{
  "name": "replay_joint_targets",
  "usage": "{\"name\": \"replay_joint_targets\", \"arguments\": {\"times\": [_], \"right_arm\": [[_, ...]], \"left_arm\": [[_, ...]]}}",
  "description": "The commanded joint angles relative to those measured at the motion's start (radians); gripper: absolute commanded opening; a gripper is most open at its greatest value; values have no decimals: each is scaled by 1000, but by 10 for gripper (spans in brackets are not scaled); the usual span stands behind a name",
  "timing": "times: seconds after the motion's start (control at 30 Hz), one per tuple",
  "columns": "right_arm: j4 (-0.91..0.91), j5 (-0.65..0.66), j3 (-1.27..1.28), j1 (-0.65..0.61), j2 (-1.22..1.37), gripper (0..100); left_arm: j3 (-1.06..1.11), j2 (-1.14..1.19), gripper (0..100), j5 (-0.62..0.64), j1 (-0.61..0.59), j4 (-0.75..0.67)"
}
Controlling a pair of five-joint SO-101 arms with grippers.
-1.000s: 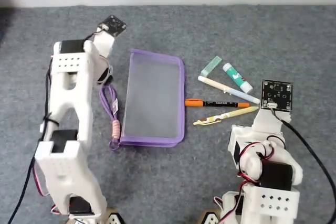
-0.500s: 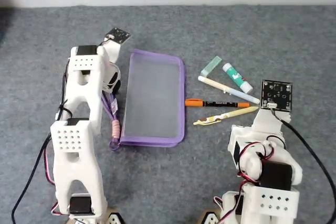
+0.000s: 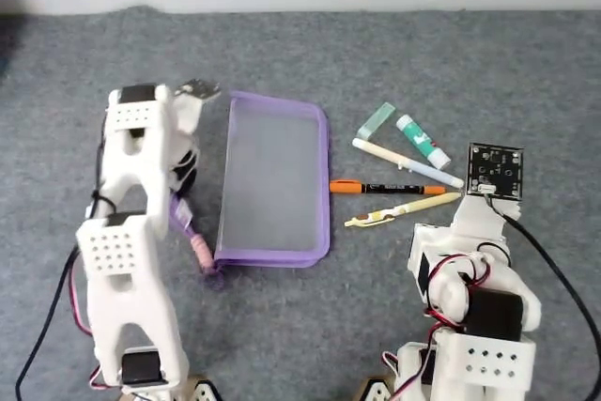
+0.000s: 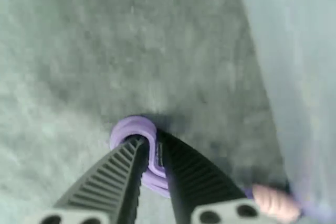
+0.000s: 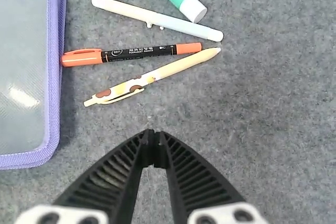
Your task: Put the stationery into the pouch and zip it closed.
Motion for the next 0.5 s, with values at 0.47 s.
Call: {"name": "replay_joint_targets", "arguments": {"times": [0.47], "right_arm": [[-82, -12, -49, 5, -2, 9]], "left_arm": [[792, -537, 14, -298, 5, 66]]}}
